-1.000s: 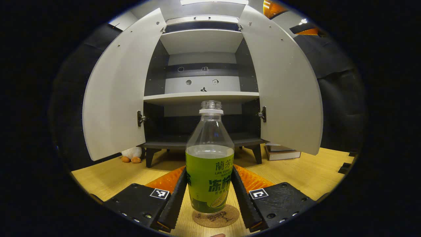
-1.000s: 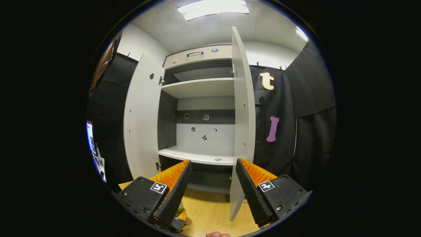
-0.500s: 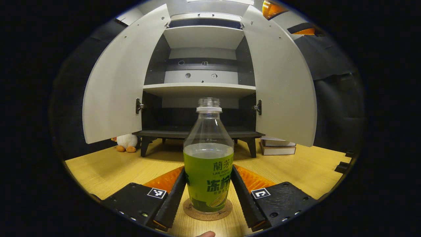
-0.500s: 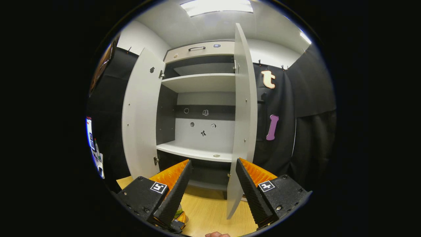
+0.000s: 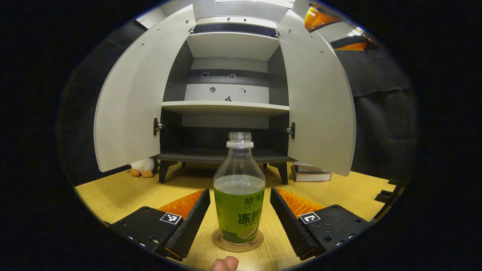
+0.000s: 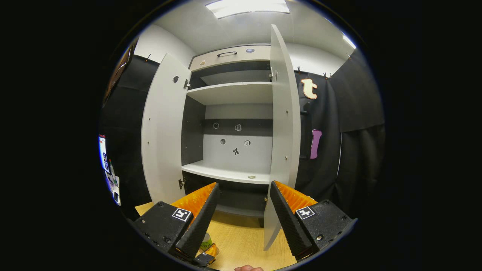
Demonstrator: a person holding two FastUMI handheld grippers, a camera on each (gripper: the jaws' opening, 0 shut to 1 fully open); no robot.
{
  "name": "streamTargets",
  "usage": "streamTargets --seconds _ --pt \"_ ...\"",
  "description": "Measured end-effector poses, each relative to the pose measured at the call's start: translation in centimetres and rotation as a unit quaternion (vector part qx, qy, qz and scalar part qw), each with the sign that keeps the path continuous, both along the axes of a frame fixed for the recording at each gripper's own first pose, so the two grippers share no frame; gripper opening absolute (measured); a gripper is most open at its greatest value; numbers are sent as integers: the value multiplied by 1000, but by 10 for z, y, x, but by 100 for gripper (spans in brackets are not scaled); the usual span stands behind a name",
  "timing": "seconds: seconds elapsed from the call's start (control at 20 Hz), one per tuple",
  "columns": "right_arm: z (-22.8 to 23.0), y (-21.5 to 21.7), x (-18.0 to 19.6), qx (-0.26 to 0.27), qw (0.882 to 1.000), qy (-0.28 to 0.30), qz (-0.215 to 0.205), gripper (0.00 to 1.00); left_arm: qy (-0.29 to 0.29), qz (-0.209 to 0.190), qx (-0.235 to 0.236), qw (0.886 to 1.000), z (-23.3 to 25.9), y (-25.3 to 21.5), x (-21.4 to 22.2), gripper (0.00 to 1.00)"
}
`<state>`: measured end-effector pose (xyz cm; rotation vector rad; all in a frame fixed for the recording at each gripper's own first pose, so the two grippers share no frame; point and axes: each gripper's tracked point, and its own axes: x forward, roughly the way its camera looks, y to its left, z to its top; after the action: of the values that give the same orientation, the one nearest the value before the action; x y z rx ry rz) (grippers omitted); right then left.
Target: Grasp the bottle in the cabinet with the left hand and place it on the coaster, then close the right door with the right hand and the left door with the left hand.
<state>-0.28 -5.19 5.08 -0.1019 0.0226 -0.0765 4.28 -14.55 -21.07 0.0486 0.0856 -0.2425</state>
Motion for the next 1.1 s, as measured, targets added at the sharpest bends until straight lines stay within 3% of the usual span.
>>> streamTargets --seconds 0.15,0.35,0.55,0.6,0.7,0.8,0.9,1.1 --pt "-4 -5 -5 5 1000 -3 -2 83 -22 -9 -38 999 47 2 -4 97" --pt "-9 -1 -16 22 999 -15 24 83 -37 -25 -38 998 115 7 -12 95" --pt "-25 -11 -23 25 999 -26 21 83 -7 -13 -35 999 141 12 -17 95" --pt "-25 -15 -24 39 999 -27 18 83 -1 -10 -36 999 144 13 -17 90" --pt "-6 -22 -29 53 997 -51 27 83 9 -13 -44 999 151 14 -18 95" --pt "26 -61 -30 32 997 -64 -14 80 -5 -5 -35 999 157 19 -22 95" --pt "58 -110 -29 12 994 -74 -76 83 -31 3 -18 999 163 24 -25 95" --pt "101 -165 -5 32 987 -83 -134 83 -17 -3 -8 1000 151 14 -32 95"
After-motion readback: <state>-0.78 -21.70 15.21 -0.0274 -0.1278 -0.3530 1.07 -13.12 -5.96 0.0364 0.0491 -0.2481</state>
